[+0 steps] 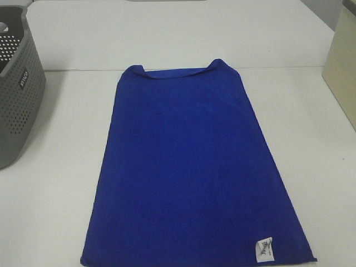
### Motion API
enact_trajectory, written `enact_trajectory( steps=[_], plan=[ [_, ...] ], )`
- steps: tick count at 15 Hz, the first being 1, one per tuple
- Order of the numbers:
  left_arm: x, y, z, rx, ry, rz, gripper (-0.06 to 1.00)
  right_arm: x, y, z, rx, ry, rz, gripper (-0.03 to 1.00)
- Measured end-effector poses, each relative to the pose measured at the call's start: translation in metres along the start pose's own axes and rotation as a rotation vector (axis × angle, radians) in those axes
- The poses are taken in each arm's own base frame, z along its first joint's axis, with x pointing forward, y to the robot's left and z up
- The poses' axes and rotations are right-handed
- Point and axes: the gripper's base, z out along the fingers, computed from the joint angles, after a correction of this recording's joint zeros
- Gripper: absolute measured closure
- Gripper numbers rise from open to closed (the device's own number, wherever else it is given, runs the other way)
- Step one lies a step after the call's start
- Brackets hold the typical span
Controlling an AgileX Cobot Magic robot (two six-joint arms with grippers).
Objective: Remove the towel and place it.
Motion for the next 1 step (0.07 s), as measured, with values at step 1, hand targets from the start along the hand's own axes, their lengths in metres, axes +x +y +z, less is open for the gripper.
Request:
enact_trajectory(
  steps=[1],
  plan=[
    [0.0000, 0.0000, 0.0000, 0.000, 0.000, 0.000, 0.14, 0.0000, 0.0000, 0.0000, 0.000, 0.000, 0.000, 0.20]
  ],
)
